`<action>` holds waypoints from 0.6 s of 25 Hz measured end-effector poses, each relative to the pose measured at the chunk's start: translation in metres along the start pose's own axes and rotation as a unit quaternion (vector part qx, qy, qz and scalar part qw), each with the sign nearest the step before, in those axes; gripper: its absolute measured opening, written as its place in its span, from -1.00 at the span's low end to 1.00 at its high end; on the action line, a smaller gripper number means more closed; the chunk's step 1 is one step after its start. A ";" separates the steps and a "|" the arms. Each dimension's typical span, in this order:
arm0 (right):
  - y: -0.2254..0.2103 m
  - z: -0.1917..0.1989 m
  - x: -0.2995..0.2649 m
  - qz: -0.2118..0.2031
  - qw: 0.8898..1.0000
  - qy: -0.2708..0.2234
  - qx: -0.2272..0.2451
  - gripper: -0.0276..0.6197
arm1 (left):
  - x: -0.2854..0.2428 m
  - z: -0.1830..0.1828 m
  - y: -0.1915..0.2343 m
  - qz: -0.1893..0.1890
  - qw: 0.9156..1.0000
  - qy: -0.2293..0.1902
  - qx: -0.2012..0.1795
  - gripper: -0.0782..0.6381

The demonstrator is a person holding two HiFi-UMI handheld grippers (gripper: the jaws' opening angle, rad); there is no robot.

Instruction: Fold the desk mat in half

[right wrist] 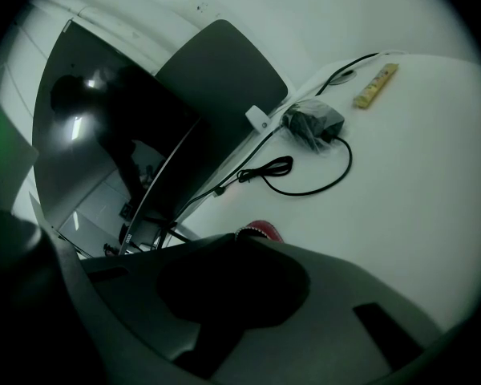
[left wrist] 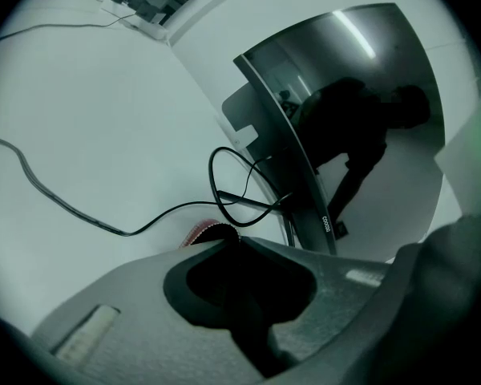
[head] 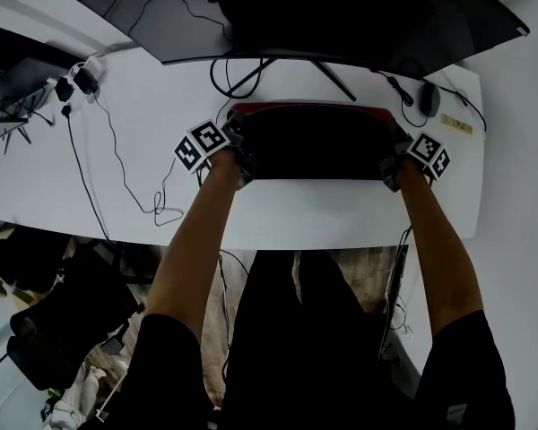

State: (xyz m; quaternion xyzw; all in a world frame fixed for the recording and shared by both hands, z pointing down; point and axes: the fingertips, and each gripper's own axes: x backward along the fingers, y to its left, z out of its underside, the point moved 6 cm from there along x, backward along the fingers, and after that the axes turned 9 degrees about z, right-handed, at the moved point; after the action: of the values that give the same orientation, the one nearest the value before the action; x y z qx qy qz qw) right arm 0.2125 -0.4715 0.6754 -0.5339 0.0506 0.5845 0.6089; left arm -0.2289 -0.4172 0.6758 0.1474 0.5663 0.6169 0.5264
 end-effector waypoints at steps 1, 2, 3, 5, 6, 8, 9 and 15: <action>0.000 0.000 -0.001 0.001 1.000 0.001 0.000 -0.86 | 0.000 0.000 0.001 -0.001 1.000 0.000 0.001 -0.69; 0.000 0.000 -0.001 0.002 1.000 0.001 0.000 -0.86 | -0.001 0.000 0.001 -0.001 1.000 0.000 0.001 -0.68; -0.001 0.000 -0.002 0.004 1.000 0.001 0.000 -0.86 | -0.002 0.000 0.002 0.000 1.000 0.001 0.002 -0.67; -0.002 0.000 -0.003 0.008 1.000 0.000 0.001 -0.85 | -0.003 0.000 0.003 0.005 1.000 0.003 0.008 -0.66; -0.001 0.000 -0.004 0.009 1.000 -0.001 0.001 -0.85 | -0.004 0.000 0.004 0.010 1.000 0.005 0.013 -0.66; 0.000 0.001 -0.004 0.009 1.000 -0.001 0.002 -0.83 | -0.003 -0.001 0.006 0.016 1.000 0.007 0.022 -0.64; 0.000 0.001 -0.004 0.007 1.000 -0.001 0.002 -0.82 | -0.003 0.000 0.006 0.017 1.000 0.007 0.025 -0.63; 0.002 -0.001 -0.004 -0.001 1.000 -0.018 -0.016 -0.70 | -0.005 -0.001 0.002 0.009 1.000 0.003 0.009 -0.58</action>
State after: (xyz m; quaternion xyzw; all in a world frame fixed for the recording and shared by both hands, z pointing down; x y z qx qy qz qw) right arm 0.2106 -0.4749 0.6767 -0.5327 0.0298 0.5945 0.6016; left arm -0.2281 -0.4217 0.6791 0.1551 0.5723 0.6169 0.5176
